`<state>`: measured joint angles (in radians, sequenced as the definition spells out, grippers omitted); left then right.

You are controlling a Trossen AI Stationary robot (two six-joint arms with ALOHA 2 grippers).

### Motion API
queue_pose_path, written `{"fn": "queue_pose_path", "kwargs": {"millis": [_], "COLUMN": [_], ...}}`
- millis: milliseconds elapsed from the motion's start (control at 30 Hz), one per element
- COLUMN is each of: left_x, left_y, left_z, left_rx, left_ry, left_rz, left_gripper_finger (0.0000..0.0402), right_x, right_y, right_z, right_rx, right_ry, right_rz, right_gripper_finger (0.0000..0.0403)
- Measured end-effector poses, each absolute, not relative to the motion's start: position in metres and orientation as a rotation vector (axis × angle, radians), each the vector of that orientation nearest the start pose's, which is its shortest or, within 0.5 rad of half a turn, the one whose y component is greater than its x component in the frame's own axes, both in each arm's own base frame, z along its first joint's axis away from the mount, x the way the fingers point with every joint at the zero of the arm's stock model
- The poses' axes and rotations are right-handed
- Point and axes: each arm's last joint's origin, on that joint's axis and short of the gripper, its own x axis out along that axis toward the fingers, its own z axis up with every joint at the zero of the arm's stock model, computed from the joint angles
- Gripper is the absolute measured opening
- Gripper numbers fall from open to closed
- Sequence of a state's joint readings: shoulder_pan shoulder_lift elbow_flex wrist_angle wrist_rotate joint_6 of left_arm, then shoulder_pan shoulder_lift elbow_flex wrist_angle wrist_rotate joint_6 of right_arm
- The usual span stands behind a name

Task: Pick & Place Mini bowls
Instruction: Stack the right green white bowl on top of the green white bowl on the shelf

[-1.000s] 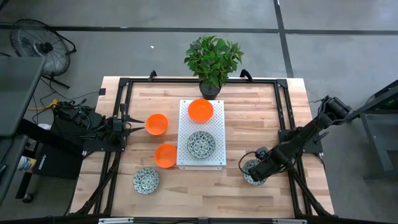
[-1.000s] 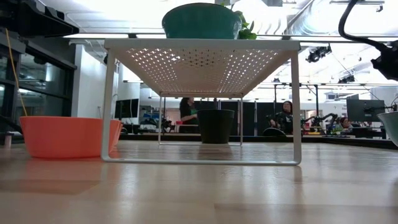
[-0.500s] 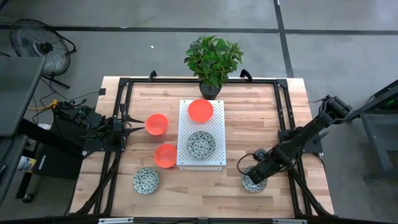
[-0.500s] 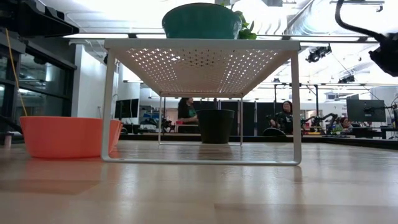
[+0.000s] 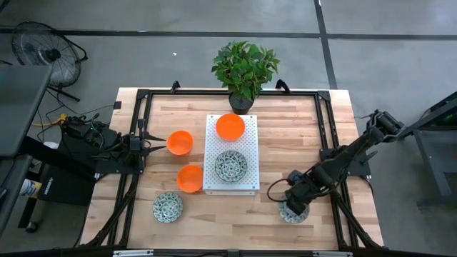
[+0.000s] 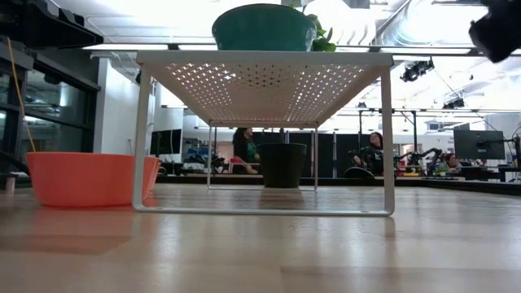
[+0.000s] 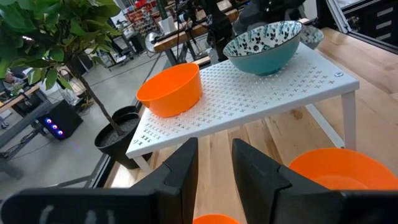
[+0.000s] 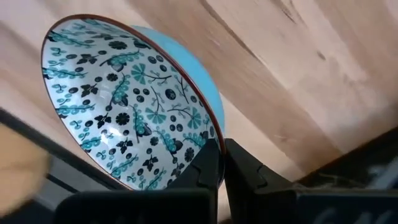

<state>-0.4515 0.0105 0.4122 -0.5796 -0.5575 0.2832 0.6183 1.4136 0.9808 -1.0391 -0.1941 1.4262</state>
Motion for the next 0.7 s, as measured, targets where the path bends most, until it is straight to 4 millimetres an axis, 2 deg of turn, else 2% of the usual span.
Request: {"fn": "queue_pose_path", "kwargs": {"millis": [233, 367, 500, 700], "left_x": [0.051, 0.051, 0.051, 0.051], "left_y": [-0.008, -0.008, -0.008, -0.008], "left_z": [0.241, 0.241, 0.241, 0.241], "left_rx": [0.368, 0.368, 0.368, 0.368], "left_ry": [0.170, 0.170, 0.170, 0.170], "left_rz": [0.083, 0.083, 0.083, 0.083], "left_gripper_finger": [0.0095, 0.0095, 0.0095, 0.0095], "right_x": [0.200, 0.205, 0.207, 0.221], "right_y": [0.134, 0.129, 0.120, 0.101], "right_z": [0.237, 0.249, 0.267, 0.304], "right_rx": [0.665, 0.654, 0.649, 0.606], "right_ry": [1.608, 1.639, 1.675, 1.572], "right_rz": [-0.273, -0.184, -0.167, -0.112], "right_gripper_finger": [0.0001, 0.0001, 0.0000, 0.0000]}}
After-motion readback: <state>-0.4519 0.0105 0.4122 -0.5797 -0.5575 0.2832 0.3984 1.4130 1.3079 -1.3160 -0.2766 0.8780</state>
